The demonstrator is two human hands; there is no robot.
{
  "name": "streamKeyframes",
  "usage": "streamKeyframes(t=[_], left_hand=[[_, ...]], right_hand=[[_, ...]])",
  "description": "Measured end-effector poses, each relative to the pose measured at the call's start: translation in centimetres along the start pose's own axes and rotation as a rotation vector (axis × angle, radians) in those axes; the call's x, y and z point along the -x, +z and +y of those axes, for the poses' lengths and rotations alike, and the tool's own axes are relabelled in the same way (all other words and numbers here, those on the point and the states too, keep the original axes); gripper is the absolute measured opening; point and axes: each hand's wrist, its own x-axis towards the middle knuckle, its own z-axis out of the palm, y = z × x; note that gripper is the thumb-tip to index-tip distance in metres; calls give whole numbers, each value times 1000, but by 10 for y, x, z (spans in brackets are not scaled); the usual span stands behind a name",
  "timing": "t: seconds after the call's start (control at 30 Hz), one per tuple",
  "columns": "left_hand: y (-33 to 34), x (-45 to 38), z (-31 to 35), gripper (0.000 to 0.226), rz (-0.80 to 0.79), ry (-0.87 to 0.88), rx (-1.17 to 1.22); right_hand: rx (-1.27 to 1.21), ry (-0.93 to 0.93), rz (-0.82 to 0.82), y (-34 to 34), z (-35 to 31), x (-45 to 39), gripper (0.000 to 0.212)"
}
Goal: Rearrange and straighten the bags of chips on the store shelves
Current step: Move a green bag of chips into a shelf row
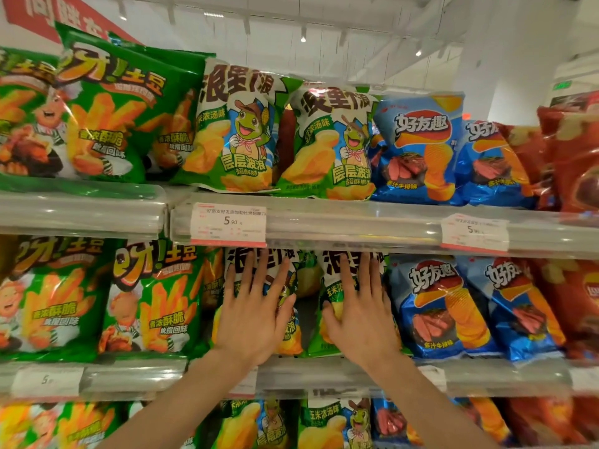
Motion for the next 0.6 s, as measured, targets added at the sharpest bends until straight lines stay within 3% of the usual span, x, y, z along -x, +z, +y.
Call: streamKeyframes(t=[0.17,0.37,0.5,0.6], left_hand=[[3,0,-1,65,31,-12,25],[6,-1,-3,67,54,2,37],[3,-3,-2,69,37,18,48],[-5,0,1,73,3,2,71]], right_hand=[[-27,21,5,2,-3,0,84],[122,7,35,13,-5,-4,79],[59,7,18,12,-5,-4,79],[-180,-26,-53,2,4,-5,77]])
